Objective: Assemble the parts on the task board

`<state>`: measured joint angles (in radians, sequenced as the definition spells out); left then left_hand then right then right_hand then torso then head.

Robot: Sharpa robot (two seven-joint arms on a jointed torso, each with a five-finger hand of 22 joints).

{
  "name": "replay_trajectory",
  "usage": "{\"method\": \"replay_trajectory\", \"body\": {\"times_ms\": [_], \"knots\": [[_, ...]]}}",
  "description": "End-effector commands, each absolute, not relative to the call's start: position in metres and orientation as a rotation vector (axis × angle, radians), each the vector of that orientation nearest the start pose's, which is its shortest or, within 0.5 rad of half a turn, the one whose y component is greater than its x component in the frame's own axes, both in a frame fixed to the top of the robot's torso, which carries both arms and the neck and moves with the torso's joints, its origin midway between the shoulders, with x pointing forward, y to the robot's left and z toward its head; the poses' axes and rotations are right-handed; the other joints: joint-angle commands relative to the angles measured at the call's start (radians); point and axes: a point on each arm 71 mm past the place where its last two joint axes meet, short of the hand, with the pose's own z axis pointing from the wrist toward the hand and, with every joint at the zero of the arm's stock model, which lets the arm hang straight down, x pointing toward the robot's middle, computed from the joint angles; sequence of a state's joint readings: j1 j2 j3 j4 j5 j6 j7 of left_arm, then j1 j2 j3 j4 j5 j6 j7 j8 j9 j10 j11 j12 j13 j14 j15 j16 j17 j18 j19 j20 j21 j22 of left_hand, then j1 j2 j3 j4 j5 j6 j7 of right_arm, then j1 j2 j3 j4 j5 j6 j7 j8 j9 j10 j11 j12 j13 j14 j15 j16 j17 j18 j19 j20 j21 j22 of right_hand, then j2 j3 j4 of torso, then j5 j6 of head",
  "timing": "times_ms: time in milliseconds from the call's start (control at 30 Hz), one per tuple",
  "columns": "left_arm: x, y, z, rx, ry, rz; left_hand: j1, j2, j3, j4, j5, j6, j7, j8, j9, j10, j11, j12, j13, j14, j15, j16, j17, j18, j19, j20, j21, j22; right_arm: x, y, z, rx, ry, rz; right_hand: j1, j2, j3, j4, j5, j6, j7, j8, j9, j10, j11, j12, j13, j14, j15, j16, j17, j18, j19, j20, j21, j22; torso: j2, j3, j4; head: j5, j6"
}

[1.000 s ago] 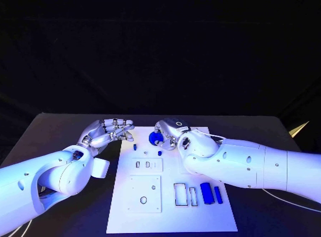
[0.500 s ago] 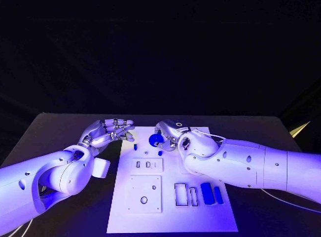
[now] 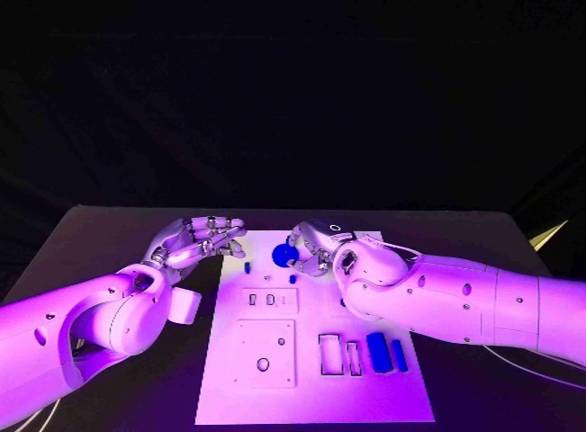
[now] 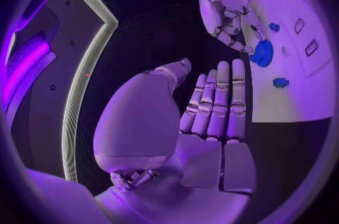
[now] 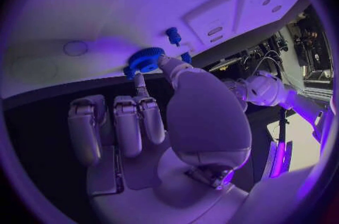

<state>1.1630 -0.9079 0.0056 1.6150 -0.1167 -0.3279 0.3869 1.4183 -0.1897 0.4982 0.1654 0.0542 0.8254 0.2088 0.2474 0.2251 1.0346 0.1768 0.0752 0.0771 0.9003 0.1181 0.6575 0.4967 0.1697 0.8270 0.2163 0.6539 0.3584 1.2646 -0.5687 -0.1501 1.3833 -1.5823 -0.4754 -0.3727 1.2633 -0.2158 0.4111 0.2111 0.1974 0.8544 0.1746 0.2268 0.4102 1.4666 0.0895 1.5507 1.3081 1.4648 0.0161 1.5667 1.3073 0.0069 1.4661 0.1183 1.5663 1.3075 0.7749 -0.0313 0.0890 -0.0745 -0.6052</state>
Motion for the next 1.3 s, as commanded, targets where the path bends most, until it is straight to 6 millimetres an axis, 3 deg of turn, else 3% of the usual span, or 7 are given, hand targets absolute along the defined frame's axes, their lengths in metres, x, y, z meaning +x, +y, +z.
{"method": "replay_trajectory", "body": {"times_ms": [33, 367, 567, 700, 900, 1100, 1300], "knots": [[0.471, 0.212, -0.168, -1.002, 1.430, -1.570, -0.011, -0.001, -0.002, -0.003, -0.003, -0.008, 0.030, -0.001, 0.001, -0.006, 0.001, 0.000, 0.001, -0.005, 0.000, 0.003, -0.002, 0.008, -0.009, -0.002, 0.003, 0.001, 0.501, -0.123, -0.180, -0.113, 1.504, 0.543, -0.014, -0.002, -0.007, 0.004, 0.001, 0.003, -0.001, -0.008, 0.002, 0.080, 0.002, 0.000, 0.238, 0.106, 0.003, 0.004, 0.264, -0.007, 0.105, 0.006, 0.005, 0.263, -0.002, 0.0008, -0.0031, 0.001, 0.003], [0.472, 0.215, -0.169, -1.005, 1.427, -1.563, -0.011, -0.001, -0.002, -0.003, -0.003, -0.008, 0.030, -0.001, 0.001, -0.006, 0.001, 0.000, 0.001, -0.005, 0.000, 0.003, -0.002, 0.008, -0.009, -0.002, 0.003, 0.001, 0.492, -0.177, -0.154, 0.025, 1.512, 0.607, -0.026, 0.004, -0.015, 0.013, -0.005, -0.002, 0.000, -0.017, 0.001, 0.075, 0.003, -0.004, 0.233, 0.106, 0.003, 0.004, 0.264, -0.007, 0.105, 0.005, 0.005, 0.263, -0.004, 0.0082, -0.0212, 0.008, 0.014], [0.473, 0.215, -0.169, -1.005, 1.427, -1.564, -0.011, -0.001, -0.002, -0.003, -0.003, -0.008, 0.030, -0.001, 0.001, -0.006, 0.001, 0.000, 0.001, -0.005, 0.000, 0.003, -0.002, 0.008, -0.009, -0.002, 0.003, 0.001, 0.487, -0.226, -0.147, 0.114, 1.588, 0.673, 0.021, 0.018, 0.013, -0.023, 0.003, -0.006, 0.004, -0.034, 0.003, 0.066, 0.006, -0.012, 0.225, 0.106, 0.005, 0.004, 0.264, -0.007, 0.105, 0.007, 0.005, 0.263, -0.007, 0.0149, -0.0327, 0.010, 0.017], [0.473, 0.215, -0.170, -1.004, 1.428, -1.565, -0.011, 0.000, -0.002, -0.005, -0.003, -0.010, 0.031, -0.002, 0.001, -0.008, 0.002, 0.000, 0.001, -0.007, 0.001, 0.004, -0.003, 0.008, -0.013, -0.001, 0.007, 0.004, 0.486, -0.247, -0.147, 0.137, 1.611, 0.682, 0.051, 0.022, 0.033, -0.051, 0.003, -0.009, 0.006, -0.046, 0.003, 0.053, 0.008, -0.023, 0.213, 0.105, 0.007, 0.003, 0.258, -0.007, 0.105, 0.008, 0.005, 0.263, -0.007, 0.0182, -0.0339, 0.012, 0.016], [0.473, 0.214, -0.170, -1.003, 1.429, -1.568, -0.011, 0.000, -0.002, -0.005, -0.003, -0.010, 0.031, -0.002, 0.001, -0.008, 0.002, 0.000, 0.001, -0.007, 0.001, 0.004, -0.003, 0.008, -0.013, -0.001, 0.007, 0.004, 0.488, -0.275, -0.148, 0.142, 1.629, 0.680, 0.069, 0.002, 0.041, -0.078, -0.001, -0.014, -0.001, -0.058, 0.002, 0.019, 0.002, -0.051, 0.181, 0.105, 0.002, 0.003, 0.259, -0.007, 0.105, 0.006, 0.005, 0.263, -0.007, 0.0198, -0.0345, 0.009, 0.014], [0.473, 0.213, -0.170, -1.001, 1.430, -1.575, -0.011, 0.000, -0.002, -0.005, -0.003, -0.010, 0.031, -0.002, 0.001, -0.008, 0.002, 0.000, 0.001, -0.007, 0.001, 0.004, -0.003, 0.008, -0.013, -0.001, 0.007, 0.004, 0.493, -0.295, -0.156, 0.125, 1.642, 0.666, 0.077, -0.013, 0.041, -0.094, -0.006, -0.027, -0.005, -0.071, 0.001, 0.004, -0.002, -0.065, 0.167, 0.105, -0.001, 0.003, 0.260, -0.007, 0.105, 0.003, 0.005, 0.263, -0.007, 0.0200, -0.0339, -0.009, 0.008], [0.473, 0.213, -0.170, -0.999, 1.431, -1.578, -0.011, 0.000, -0.002, -0.005, -0.003, -0.010, 0.030, -0.001, 0.002, -0.008, 0.002, 0.000, 0.001, -0.008, 0.001, 0.004, -0.003, 0.008, -0.015, -0.001, 0.008, 0.004, 0.498, -0.306, -0.168, 0.115, 1.662, 0.658, 0.090, -0.018, 0.044, -0.108, -0.003, -0.034, -0.008, -0.079, 0.001, 0.002, -0.004, -0.067, 0.165, 0.106, -0.003, 0.004, 0.264, -0.007, 0.105, 0.001, 0.005, 0.263, -0.007, 0.0192, -0.0332, -0.017, 0.003]]}}
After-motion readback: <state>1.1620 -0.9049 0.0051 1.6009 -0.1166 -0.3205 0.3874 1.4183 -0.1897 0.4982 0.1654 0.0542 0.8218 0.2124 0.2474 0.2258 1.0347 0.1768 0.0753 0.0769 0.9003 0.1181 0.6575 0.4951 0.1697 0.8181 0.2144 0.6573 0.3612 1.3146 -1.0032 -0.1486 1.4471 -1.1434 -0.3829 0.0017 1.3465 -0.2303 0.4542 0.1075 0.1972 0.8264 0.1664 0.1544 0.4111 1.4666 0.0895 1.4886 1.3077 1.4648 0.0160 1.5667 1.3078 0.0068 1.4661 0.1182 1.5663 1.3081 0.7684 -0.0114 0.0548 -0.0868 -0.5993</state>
